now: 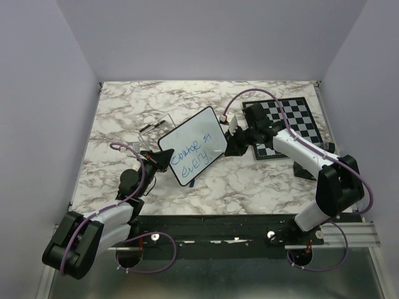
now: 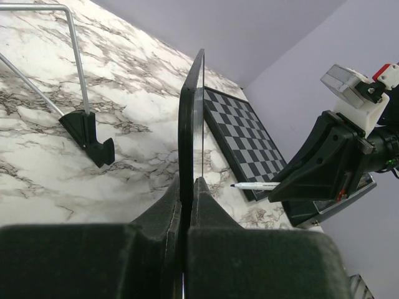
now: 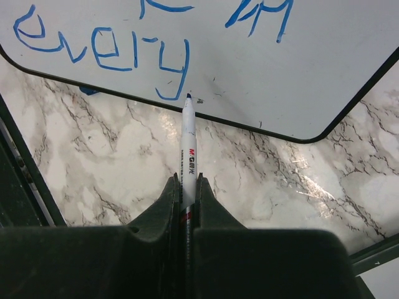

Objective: Write a sentence on the whiteboard

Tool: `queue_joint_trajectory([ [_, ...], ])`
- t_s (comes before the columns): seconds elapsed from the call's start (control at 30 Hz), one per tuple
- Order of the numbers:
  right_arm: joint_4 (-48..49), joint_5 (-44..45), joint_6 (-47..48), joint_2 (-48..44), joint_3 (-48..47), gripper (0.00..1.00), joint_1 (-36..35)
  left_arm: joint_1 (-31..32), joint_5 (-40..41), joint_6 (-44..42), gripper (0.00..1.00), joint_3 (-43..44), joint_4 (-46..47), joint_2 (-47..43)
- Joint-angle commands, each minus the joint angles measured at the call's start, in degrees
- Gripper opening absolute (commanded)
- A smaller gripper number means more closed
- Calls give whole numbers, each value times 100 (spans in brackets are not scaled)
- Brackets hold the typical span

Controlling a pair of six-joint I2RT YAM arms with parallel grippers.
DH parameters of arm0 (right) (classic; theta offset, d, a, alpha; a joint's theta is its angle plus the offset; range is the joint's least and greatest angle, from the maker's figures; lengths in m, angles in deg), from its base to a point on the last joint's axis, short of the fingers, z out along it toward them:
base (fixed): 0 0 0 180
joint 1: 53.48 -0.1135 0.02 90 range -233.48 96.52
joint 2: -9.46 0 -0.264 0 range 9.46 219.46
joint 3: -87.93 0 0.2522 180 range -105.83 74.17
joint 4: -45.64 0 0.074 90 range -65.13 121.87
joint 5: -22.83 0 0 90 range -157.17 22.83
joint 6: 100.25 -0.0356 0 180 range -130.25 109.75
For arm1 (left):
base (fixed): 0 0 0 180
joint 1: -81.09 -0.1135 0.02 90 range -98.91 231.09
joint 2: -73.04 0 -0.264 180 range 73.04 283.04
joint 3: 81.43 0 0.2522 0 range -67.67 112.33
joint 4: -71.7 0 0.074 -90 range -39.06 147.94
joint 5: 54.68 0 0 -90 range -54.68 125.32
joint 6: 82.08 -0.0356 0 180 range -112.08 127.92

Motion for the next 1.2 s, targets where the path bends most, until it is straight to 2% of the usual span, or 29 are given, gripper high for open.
queue_joint_trajectory([
  [0.0,168,-123,100,-48,69,0,81,28,-175,-139,0,-378,87,-89],
  [0.37,203,-167,135,-13,60,0,125,28,-236,-165,0,-299,-27,-89],
  [1.17,388,62,-138,804,-520,0,116,28,-324,-183,0,-264,-62,43],
])
